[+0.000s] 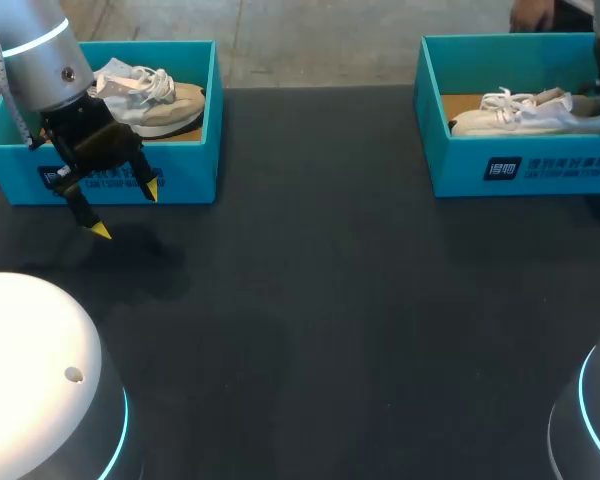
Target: Take the shoe out of the shoebox, open the shoe tongue, remove and reinsert the insole, then place the shoe into the shoebox
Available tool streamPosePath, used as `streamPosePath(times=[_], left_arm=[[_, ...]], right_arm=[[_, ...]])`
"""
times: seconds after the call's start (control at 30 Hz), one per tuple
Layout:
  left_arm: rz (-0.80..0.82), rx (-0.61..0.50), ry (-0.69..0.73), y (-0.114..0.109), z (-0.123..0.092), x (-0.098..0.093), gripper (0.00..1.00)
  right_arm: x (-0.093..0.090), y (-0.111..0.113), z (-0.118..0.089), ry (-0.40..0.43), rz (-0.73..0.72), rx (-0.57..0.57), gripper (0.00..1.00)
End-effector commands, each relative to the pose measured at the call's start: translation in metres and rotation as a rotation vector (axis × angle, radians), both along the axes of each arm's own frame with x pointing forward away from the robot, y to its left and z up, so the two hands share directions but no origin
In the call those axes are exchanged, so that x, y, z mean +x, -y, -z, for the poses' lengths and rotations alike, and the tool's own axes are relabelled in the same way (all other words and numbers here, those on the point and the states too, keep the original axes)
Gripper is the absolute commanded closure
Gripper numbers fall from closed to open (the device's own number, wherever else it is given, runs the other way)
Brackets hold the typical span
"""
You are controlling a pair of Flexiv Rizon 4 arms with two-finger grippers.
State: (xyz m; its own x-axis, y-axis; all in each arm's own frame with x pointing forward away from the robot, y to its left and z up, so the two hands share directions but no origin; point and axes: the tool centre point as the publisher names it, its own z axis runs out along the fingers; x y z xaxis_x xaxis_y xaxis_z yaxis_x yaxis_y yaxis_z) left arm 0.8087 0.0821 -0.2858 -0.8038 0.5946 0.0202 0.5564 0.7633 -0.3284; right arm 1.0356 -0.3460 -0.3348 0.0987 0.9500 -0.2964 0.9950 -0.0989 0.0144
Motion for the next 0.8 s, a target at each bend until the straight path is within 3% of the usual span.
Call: streamPosePath(times=[0.03,0.8], left_arm=[[0.0,0.001,0.003,0.0,0.0,-0.001,0.0],[0.0,0.001,0.003,0.0,0.0,-0.001,0.0]], right_arm=[[-0.008,0.0,0.002,0.025,-0.019,0.001,1.0],[-0.002,-0.007,0.031,-0.001,-0.078,0.016,1.0]])
